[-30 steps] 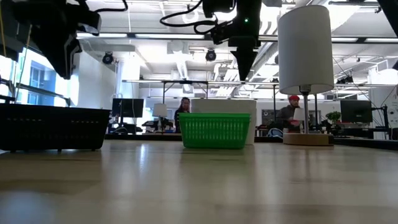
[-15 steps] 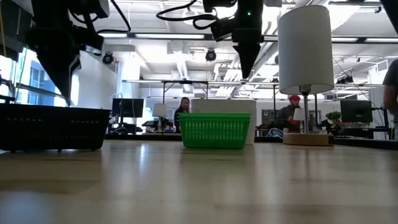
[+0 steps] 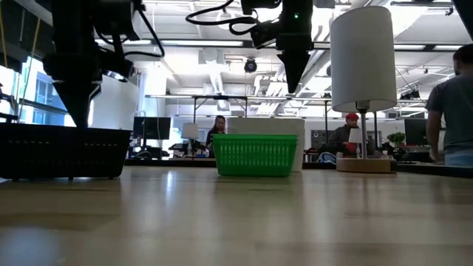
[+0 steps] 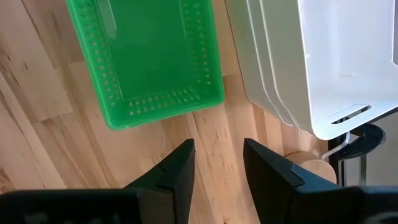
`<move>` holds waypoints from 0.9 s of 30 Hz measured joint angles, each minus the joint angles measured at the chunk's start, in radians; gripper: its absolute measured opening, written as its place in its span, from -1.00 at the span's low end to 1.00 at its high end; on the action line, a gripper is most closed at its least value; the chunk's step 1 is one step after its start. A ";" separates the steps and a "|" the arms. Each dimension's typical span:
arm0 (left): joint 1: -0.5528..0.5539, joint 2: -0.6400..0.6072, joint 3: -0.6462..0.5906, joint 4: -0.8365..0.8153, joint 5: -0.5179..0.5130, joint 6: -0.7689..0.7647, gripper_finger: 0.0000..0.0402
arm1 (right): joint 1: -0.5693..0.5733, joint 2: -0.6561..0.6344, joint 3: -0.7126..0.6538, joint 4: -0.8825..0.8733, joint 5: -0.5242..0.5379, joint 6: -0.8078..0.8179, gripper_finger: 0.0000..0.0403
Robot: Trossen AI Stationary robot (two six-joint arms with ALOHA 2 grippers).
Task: Stack baskets by color
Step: Move the black bins to the center of the table
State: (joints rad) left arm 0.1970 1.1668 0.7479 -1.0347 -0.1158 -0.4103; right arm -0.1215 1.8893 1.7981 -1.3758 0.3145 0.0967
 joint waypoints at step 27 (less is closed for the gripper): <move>-0.002 0.187 0.001 0.254 0.090 0.066 -0.94 | 0.000 0.000 0.000 -0.083 0.011 0.019 -0.39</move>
State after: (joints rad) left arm 0.1947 1.3533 0.7490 -0.7807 -0.0262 -0.3446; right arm -0.1215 1.8896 1.7981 -1.4589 0.3260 0.1154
